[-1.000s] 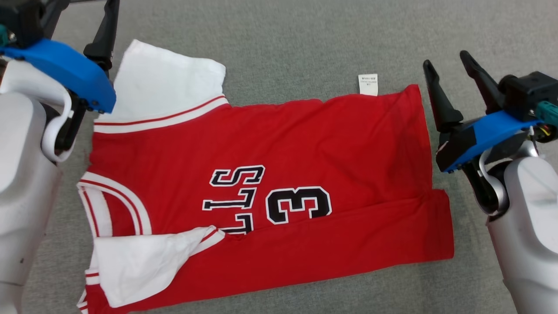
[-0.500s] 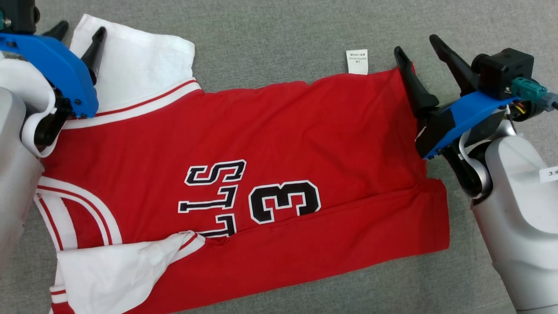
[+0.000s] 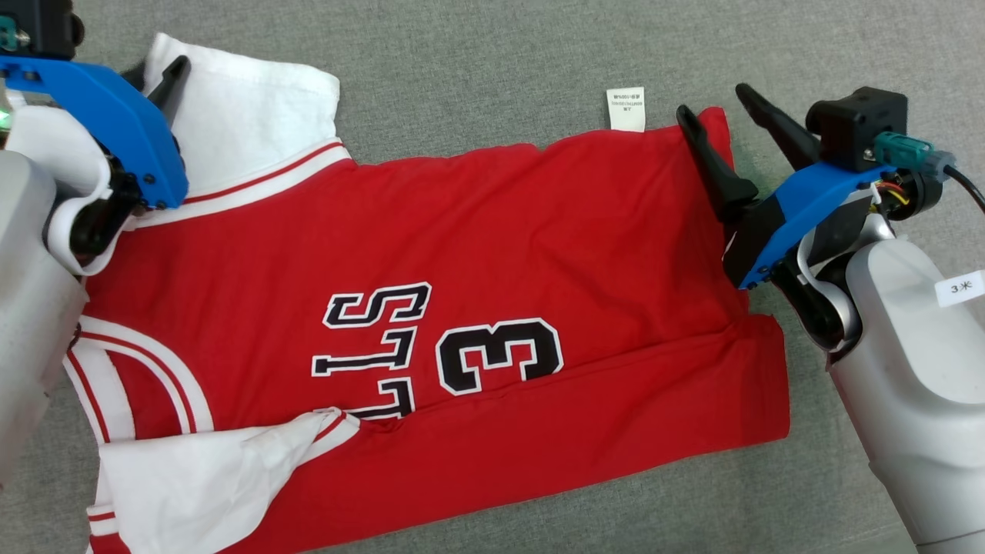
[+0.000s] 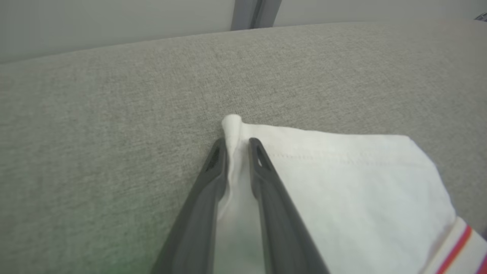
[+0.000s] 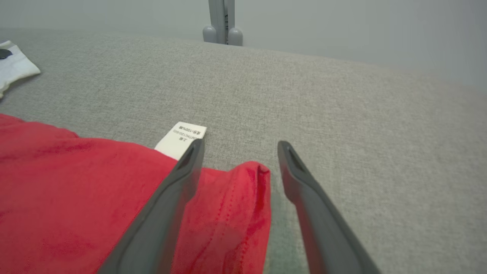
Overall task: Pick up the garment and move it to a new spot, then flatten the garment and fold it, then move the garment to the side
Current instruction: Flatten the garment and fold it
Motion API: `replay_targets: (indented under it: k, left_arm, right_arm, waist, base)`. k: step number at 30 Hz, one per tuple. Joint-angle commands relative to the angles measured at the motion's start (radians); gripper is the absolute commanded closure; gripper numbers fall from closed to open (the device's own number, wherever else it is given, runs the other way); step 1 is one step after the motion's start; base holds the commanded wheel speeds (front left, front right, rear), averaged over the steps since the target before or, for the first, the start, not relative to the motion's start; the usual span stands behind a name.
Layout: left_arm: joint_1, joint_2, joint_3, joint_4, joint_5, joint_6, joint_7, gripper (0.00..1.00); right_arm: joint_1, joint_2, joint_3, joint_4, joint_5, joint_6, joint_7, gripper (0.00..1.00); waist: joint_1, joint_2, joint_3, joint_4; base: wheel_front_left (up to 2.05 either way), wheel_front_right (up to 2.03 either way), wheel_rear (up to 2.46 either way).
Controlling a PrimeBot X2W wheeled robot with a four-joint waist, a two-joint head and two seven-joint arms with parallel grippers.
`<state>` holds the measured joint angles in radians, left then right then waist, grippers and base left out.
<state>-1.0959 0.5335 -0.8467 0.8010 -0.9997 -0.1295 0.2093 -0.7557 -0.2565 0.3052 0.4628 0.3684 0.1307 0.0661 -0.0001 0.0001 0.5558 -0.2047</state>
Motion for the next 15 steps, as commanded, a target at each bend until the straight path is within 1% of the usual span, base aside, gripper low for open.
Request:
replay_targets:
  k: [1, 7, 14, 15]
  left_arm:
    - [0.001, -0.008, -0.02, 0.007, -0.007, -0.002, -0.001, 1.0]
    - [-0.036, -0.018, -0.066, -0.006, -0.027, -0.002, -0.051, 1.0]
    - [-0.065, -0.018, -0.109, -0.016, -0.042, -0.002, -0.105, 1.0]
    - [-0.069, -0.018, -0.116, -0.016, -0.047, -0.002, -0.114, 1.0]
  right_arm:
    - [-0.014, -0.011, 0.005, 0.005, 0.013, 0.0, 0.013, 0.0]
    - [-0.017, -0.028, 0.01, 0.036, 0.025, 0.0, 0.073, 0.0]
    - [-0.032, -0.029, 0.01, 0.105, 0.036, 0.0, 0.135, 0.0]
    - [-0.034, -0.03, 0.015, 0.114, 0.039, 0.0, 0.142, 0.53]
  waist:
    - [0.0001, -0.0001, -0.003, 0.002]
    - [0.0001, -0.0001, -0.003, 0.023]
    - [0.0001, -0.0001, -0.002, 0.047]
    - [0.0001, -0.0001, -0.003, 0.052]
  base:
    - [0.0, 0.0, 0.0]
    - [0.0, 0.0, 0.0]
    - [0.0, 0.0, 0.0]
    - [0.0, 0.0, 0.0]
